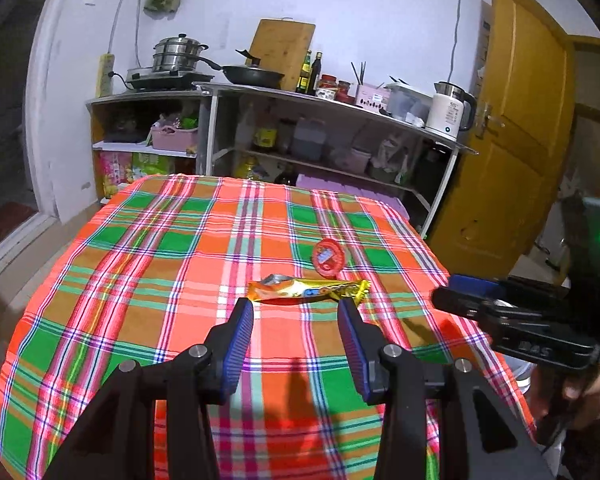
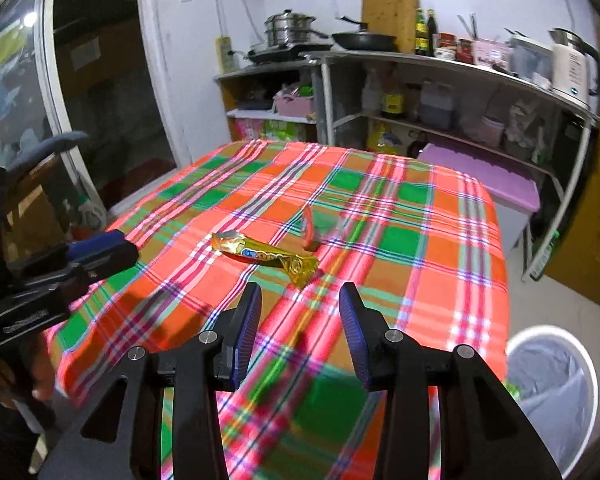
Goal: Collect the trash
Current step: 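Grasp the gold candy bar with the right tool while the left tool approaches the red lid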
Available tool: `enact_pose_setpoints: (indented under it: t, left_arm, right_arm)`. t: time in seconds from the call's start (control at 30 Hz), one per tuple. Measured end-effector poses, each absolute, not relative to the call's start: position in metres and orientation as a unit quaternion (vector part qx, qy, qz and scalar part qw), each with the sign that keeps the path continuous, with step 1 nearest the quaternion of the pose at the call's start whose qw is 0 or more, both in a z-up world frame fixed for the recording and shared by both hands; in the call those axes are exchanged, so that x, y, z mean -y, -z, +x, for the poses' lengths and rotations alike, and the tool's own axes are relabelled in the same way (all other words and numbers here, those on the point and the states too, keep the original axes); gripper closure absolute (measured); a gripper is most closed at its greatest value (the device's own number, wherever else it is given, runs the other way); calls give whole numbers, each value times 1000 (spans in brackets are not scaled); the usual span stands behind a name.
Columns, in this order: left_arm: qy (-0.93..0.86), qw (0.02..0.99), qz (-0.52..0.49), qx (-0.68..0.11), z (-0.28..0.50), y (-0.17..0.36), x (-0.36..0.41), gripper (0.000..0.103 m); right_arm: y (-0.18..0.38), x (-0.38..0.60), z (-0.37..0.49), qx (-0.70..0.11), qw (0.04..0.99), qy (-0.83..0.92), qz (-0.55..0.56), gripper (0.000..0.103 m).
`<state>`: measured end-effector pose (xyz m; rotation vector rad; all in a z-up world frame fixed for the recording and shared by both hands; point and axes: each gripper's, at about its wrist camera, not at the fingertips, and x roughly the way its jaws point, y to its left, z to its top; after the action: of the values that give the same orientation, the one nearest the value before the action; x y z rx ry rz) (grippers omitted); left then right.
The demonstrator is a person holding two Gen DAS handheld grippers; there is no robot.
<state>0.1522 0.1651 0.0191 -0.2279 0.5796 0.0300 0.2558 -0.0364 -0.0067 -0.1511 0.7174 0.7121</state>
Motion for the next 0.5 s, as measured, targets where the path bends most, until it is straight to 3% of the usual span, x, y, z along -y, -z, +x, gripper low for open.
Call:
enact_pose_setpoints:
  t: [0.5]
  left_arm:
    - [-7, 945, -138, -297, 173, 5, -196, 60]
  right_arm:
    - [56, -35, 323, -357, 837, -378, -168, 61]
